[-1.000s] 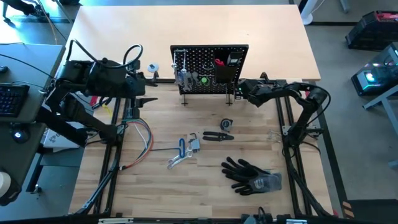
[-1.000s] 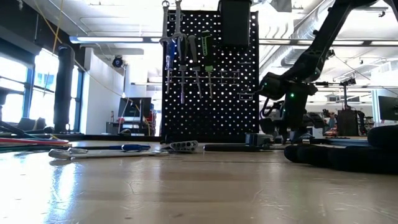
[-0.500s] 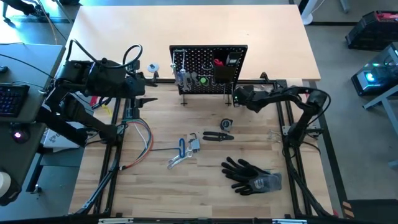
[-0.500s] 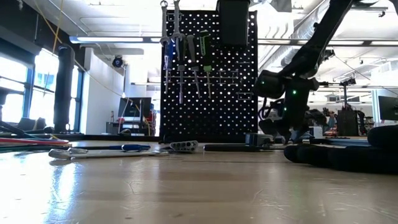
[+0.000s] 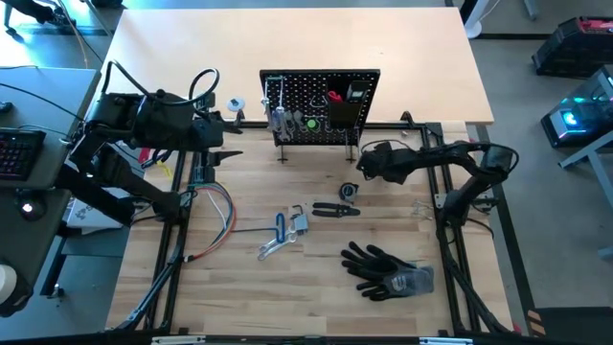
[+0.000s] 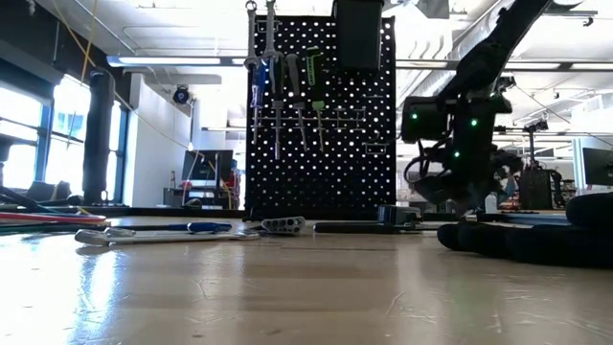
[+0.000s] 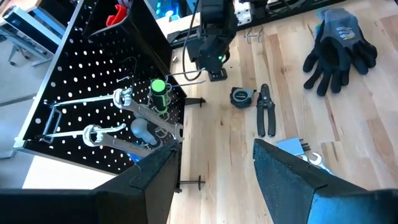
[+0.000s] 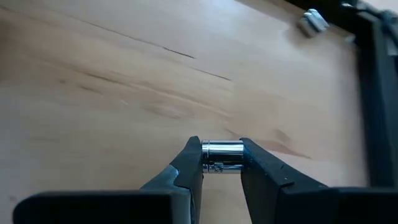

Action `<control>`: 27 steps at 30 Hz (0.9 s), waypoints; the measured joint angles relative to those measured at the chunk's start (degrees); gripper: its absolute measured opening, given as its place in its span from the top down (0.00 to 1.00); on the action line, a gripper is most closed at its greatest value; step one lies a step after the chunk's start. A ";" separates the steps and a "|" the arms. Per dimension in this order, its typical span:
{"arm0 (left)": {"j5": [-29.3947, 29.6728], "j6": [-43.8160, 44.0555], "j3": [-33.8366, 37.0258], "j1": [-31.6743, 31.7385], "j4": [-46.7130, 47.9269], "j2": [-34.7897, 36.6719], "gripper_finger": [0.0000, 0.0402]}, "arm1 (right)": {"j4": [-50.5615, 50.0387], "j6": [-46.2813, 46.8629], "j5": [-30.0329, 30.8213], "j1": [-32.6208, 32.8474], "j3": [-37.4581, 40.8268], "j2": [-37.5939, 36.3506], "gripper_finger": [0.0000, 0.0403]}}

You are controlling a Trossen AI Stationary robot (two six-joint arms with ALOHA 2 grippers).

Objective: Hang tools onto peg board
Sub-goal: Put the socket into the black bin on the peg board

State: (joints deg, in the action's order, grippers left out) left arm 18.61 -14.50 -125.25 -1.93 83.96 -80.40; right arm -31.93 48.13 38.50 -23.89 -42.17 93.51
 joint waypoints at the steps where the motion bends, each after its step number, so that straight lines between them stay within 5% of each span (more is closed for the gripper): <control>1: 0.00 0.00 0.00 0.00 0.00 0.00 0.51 | -1.10 0.69 0.59 0.49 0.00 -0.51 0.81; 14: 0.00 -0.13 0.00 0.00 0.15 -0.02 0.51 | -10.80 6.04 2.45 10.43 -0.04 -10.30 0.81; 27: 0.00 0.06 0.00 0.00 0.26 -0.04 0.51 | -7.64 9.83 -1.39 28.64 -0.11 -27.66 0.81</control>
State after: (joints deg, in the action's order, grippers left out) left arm 18.61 -14.45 -125.25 -1.93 84.23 -80.44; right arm -39.57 57.96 37.11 4.75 -42.28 65.85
